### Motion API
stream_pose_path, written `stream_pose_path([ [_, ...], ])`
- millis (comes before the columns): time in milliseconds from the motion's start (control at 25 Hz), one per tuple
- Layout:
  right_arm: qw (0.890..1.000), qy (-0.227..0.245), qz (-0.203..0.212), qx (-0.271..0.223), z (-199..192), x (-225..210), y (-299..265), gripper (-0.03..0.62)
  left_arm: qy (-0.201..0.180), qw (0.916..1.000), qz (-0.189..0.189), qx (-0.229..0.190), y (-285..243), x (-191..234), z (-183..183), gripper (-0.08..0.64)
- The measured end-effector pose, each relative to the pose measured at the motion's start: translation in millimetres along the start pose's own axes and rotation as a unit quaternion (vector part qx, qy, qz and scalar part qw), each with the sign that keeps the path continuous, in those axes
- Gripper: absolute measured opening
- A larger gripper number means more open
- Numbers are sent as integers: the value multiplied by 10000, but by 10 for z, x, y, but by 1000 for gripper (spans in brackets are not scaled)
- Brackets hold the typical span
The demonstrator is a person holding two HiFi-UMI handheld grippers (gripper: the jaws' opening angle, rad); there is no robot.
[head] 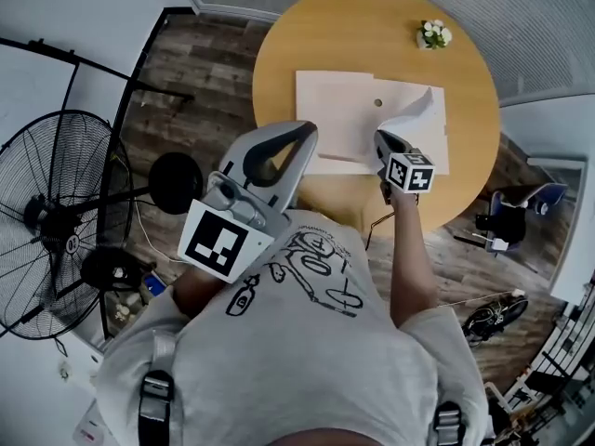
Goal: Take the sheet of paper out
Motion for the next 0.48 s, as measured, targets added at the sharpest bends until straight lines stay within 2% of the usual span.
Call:
stream_pose_path([
  [480,9990,150,-9,-428,241,195,307,9,1,10000,-11,10,8,-7,1,20],
])
Point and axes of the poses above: the fingertips, and each gripper's own axes: y backward along the fingers, x to its left, z out of its top, the point moved 3 cm from there along y, backward along the fingers, and after that the axes turned 9 degrees about x, right-handed, at the moved point
